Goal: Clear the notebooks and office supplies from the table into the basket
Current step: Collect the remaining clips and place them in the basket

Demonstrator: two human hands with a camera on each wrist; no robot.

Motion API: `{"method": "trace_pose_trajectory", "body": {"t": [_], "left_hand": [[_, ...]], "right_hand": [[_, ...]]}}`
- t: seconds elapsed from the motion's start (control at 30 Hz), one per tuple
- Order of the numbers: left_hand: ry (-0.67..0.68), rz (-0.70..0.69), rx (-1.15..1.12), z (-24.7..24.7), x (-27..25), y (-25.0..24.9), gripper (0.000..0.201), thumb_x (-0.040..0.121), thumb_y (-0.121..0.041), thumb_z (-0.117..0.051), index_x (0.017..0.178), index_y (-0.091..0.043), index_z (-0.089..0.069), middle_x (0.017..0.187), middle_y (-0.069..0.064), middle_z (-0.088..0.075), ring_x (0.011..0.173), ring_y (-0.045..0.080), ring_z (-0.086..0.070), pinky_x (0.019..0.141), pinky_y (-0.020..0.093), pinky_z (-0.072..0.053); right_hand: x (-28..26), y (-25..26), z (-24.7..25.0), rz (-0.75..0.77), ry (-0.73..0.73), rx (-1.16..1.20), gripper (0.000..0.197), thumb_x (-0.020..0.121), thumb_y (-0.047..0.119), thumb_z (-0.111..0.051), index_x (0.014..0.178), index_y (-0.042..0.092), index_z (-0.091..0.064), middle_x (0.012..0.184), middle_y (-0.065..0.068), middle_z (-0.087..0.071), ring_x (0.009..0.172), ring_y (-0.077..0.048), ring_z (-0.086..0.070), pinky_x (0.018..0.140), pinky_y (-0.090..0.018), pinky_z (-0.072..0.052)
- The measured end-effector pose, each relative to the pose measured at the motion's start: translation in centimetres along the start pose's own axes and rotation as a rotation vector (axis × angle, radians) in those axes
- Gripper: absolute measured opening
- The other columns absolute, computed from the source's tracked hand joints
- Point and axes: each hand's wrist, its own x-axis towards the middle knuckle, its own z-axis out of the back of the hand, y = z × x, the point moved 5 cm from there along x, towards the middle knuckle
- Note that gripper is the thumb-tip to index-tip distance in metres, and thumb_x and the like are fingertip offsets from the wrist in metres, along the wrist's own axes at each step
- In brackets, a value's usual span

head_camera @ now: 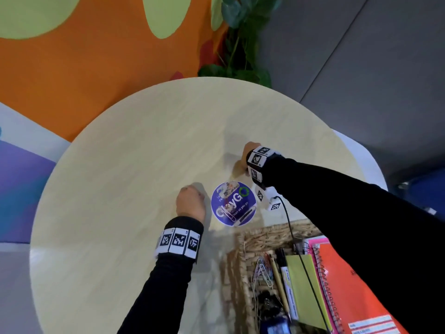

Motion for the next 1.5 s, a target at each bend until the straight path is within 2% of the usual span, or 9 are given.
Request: {"method": "trace_pose_trajectory", "body": {"t": [0.43, 0.53, 0.6, 0.67, 0.9, 1.03, 1.1, 1.27, 1.5], "left_hand": [[0.013, -0.140, 0.069, -0.4, -3.5, -0.8, 0.016, 0.090, -0.005, -0.046, 0.096, -0.001, -0.061, 0.106, 0.020, -0.063, 0.097, 0.036, -0.058, 0.083, 0.039, -0.045], [0.009, -0.126, 0.034, 0.1, -4.2, -0.6, 0.017, 0.090, -0.009, -0.048, 0.096, -0.003, -0.063, 0.106, 0.018, -0.064, 0.100, 0.035, -0.059, 0.085, 0.038, -0.046], [0.000, -0.136, 0.007, 0.6, -4.7, -0.7, 0.017, 0.089, -0.009, -0.050, 0.096, -0.001, -0.063, 0.104, 0.021, -0.066, 0.100, 0.036, -0.060, 0.083, 0.038, -0.047], [-0.023, -0.152, -0.044, 1.5, -5.2, -1.3, 0.017, 0.088, -0.009, -0.051, 0.094, 0.000, -0.064, 0.100, 0.022, -0.069, 0.098, 0.038, -0.062, 0.081, 0.038, -0.047], [-0.051, -0.345, -0.155, 8.4, -8.5, -7.8, 0.013, 0.087, -0.018, -0.062, 0.095, -0.008, -0.065, 0.088, 0.005, -0.067, 0.081, 0.021, -0.060, 0.071, 0.021, -0.039], [0.170, -0.490, -0.010, 10.7, -12.9, -11.0, 0.007, 0.084, -0.022, -0.067, 0.088, -0.016, -0.067, 0.070, -0.011, -0.057, 0.064, 0.004, -0.052, 0.054, 0.008, -0.036], [0.267, -0.539, 0.099, 10.2, -14.9, -11.8, 0.009, 0.082, -0.023, -0.069, 0.089, -0.016, -0.070, 0.071, -0.010, -0.058, 0.069, 0.009, -0.055, 0.058, 0.016, -0.039], [0.464, -0.588, 0.324, 5.1, -18.3, -12.2, 0.014, 0.081, -0.016, -0.069, 0.093, -0.011, -0.072, 0.074, -0.006, -0.062, 0.074, 0.010, -0.057, 0.067, 0.020, -0.040], [0.572, -0.686, 0.676, -3.6, -20.4, -12.6, 0.017, 0.082, 0.000, -0.061, 0.097, 0.002, -0.069, 0.100, 0.016, -0.071, 0.094, 0.030, -0.068, 0.074, 0.034, -0.054]], "right_hand": [[-2.6, 0.0, -0.3, -0.064, -0.059, 0.015, 0.044, 0.098, 0.004, -0.040, 0.139, -0.011, -0.033, 0.142, -0.030, -0.038, 0.131, -0.044, -0.043, 0.105, -0.048, -0.037], [-3.3, -1.0, 1.9, -0.013, -0.162, 0.339, 0.018, 0.082, 0.015, -0.066, 0.093, 0.001, -0.066, 0.099, -0.016, -0.068, 0.099, -0.034, -0.064, 0.070, -0.032, -0.051], [-4.7, -2.1, 3.6, -0.034, -0.217, 0.459, 0.027, 0.077, 0.015, -0.070, 0.059, 0.008, -0.052, 0.060, -0.004, -0.056, 0.073, -0.028, -0.061, 0.054, -0.025, -0.045], [-8.5, -2.6, 4.4, 0.024, -0.291, 0.526, 0.031, 0.074, 0.012, -0.069, 0.053, 0.010, -0.047, 0.052, -0.001, -0.051, 0.063, -0.024, -0.058, 0.057, -0.025, -0.047], [-17.6, -1.5, -6.8, 0.152, -0.062, 0.501, 0.016, 0.075, 0.011, -0.062, 0.080, 0.000, -0.073, 0.071, -0.014, -0.068, 0.062, -0.023, -0.059, 0.050, -0.020, -0.043], [-16.2, 0.6, -12.6, 0.110, 0.082, 0.404, 0.016, 0.081, 0.002, -0.059, 0.066, -0.002, -0.057, 0.067, -0.011, -0.061, 0.071, -0.029, -0.061, 0.060, -0.032, -0.049], [-15.5, 1.3, -13.7, 0.124, 0.090, 0.356, 0.011, 0.085, 0.002, -0.057, 0.075, 0.004, -0.053, 0.075, -0.011, -0.056, 0.076, -0.029, -0.058, 0.067, -0.034, -0.048], [-16.0, 0.4, -14.0, 0.126, 0.004, 0.374, 0.023, 0.084, 0.010, -0.063, 0.104, 0.000, -0.065, 0.104, -0.016, -0.068, 0.101, -0.031, -0.065, 0.081, -0.035, -0.052], [-22.0, -8.1, -12.7, -0.046, -0.374, 0.759, 0.018, 0.080, 0.022, -0.067, 0.079, 0.006, -0.075, 0.079, -0.008, -0.071, 0.076, -0.022, -0.066, 0.073, -0.033, -0.054]]}}
